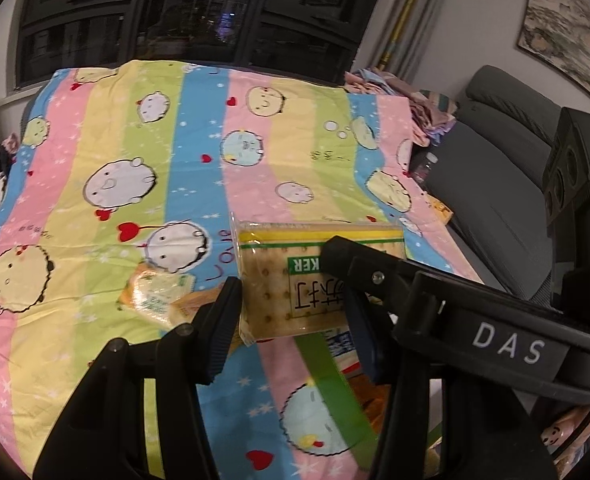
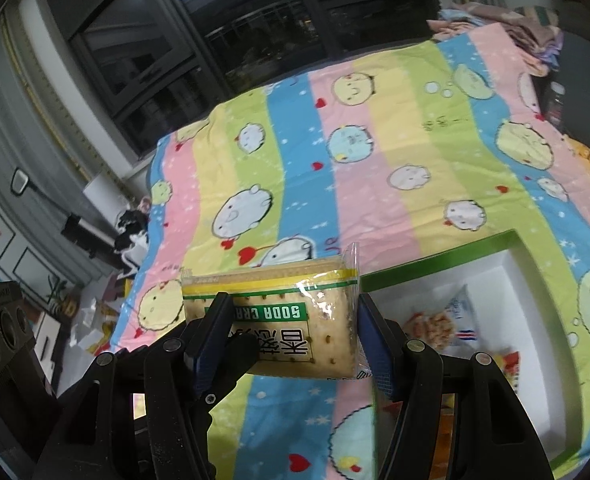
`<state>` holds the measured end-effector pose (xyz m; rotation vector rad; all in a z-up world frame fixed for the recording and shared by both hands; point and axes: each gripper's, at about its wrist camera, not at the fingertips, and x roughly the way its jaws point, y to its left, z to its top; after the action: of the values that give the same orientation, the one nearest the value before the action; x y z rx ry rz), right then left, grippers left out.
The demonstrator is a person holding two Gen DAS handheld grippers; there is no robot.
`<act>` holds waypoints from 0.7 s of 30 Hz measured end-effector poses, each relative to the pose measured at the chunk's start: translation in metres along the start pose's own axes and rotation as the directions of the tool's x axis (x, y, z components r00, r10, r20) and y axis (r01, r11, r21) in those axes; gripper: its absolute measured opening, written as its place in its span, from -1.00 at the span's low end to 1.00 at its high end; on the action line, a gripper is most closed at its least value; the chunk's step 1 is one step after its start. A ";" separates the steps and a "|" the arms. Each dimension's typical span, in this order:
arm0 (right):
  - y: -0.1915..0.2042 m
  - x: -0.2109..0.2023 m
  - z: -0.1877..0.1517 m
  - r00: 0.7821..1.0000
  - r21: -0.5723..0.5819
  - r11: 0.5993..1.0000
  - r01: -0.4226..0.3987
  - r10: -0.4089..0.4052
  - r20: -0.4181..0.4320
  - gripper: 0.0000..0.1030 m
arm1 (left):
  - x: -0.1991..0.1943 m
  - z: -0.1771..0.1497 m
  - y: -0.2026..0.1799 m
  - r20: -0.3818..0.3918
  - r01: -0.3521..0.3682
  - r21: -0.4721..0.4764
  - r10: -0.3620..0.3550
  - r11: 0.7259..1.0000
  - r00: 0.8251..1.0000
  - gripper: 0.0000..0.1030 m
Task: Organize snacks
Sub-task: 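Lift the soda cracker packet with the right gripper over the green box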
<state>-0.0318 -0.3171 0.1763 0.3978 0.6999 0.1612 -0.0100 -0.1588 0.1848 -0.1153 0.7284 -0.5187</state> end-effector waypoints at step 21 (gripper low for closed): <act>-0.086 -0.008 0.004 0.993 0.175 0.977 0.119 -0.116 -0.027 0.25 | 0.065 0.002 -0.057 -0.136 0.111 0.061 -0.102 0.992 0.985 -0.03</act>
<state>-0.0345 -0.3987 0.1491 0.5235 0.7549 -0.0096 0.0085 -0.2402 0.1631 -0.0559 0.8364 -0.6576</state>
